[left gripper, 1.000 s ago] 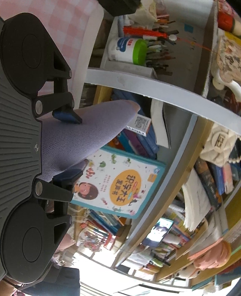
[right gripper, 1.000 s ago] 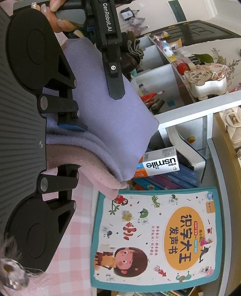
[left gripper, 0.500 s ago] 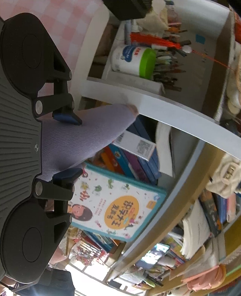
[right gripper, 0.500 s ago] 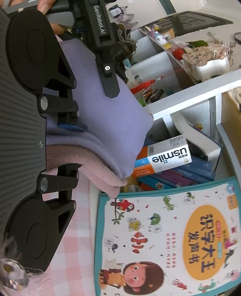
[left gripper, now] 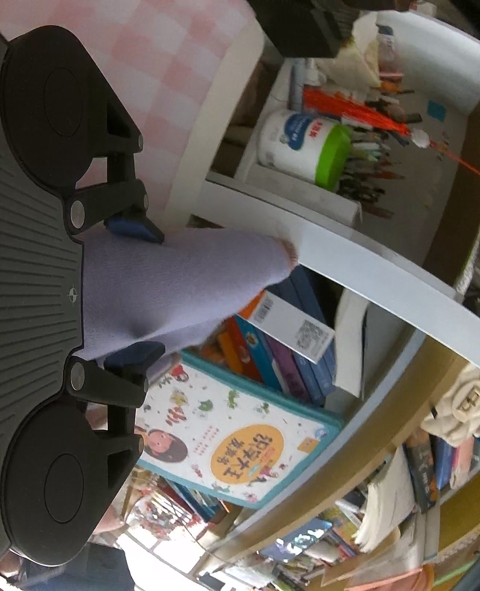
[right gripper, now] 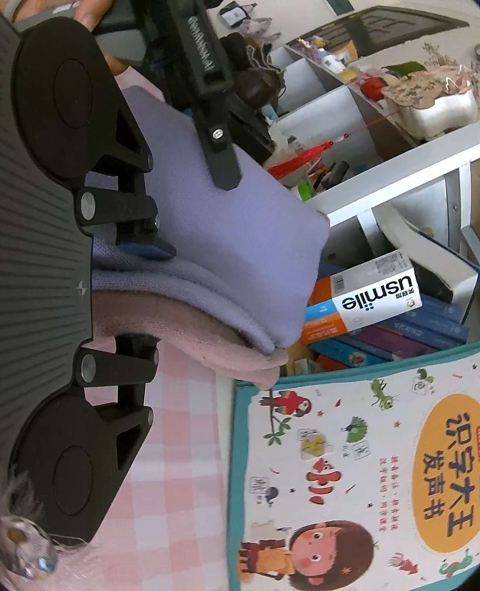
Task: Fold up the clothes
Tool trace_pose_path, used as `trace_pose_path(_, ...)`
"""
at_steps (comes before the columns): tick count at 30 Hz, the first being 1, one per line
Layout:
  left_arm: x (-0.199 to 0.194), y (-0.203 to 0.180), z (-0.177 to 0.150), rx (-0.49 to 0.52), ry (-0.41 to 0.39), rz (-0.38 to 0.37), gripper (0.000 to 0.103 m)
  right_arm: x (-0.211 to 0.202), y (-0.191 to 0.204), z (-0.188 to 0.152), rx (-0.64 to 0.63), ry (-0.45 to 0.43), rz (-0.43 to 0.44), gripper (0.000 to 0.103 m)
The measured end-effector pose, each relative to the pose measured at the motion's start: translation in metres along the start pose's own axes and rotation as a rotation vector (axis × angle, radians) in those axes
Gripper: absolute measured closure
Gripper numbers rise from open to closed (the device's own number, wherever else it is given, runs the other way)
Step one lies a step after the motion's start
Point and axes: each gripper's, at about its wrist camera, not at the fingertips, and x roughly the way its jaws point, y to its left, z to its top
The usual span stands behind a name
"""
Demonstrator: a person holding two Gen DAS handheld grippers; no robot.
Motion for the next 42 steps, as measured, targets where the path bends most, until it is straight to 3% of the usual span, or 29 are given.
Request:
trace_pose_path(5,-0.002,0.003,0.000,-0.007,0.006,0.002,0.046,-0.001,-0.001,-0.003,0.040,0.027,0.007,0.066)
trace_pose_path(8,0.001,0.013,-0.003,-0.053,0.021,0.017,0.043,0.000,-0.005,-0.008,0.076,0.028,-0.017,0.047)
trace_pose_path(11,-0.008,0.017,-0.007,-0.096,-0.001,0.023,0.042,-0.014,-0.010,-0.015,0.109,-0.002,-0.008,0.044)
trace_pose_path(13,-0.018,0.013,-0.009,-0.076,-0.021,0.039,0.040,-0.028,-0.012,-0.018,0.097,-0.031,-0.005,0.033)
trace_pose_path(16,-0.034,0.000,-0.015,-0.024,-0.058,0.070,0.034,-0.052,-0.011,-0.021,0.036,-0.083,-0.032,0.028)
trace_pose_path(21,-0.062,-0.029,-0.030,0.039,-0.099,0.069,0.030,-0.088,-0.011,-0.035,-0.037,-0.102,-0.063,0.026)
trace_pose_path(30,-0.084,-0.097,-0.068,0.219,-0.105,0.087,0.016,-0.134,-0.008,-0.073,-0.108,-0.145,-0.141,0.020)
trace_pose_path(42,-0.090,-0.125,-0.110,0.373,-0.057,0.182,0.010,-0.154,-0.002,-0.102,-0.146,-0.210,-0.218,0.016)
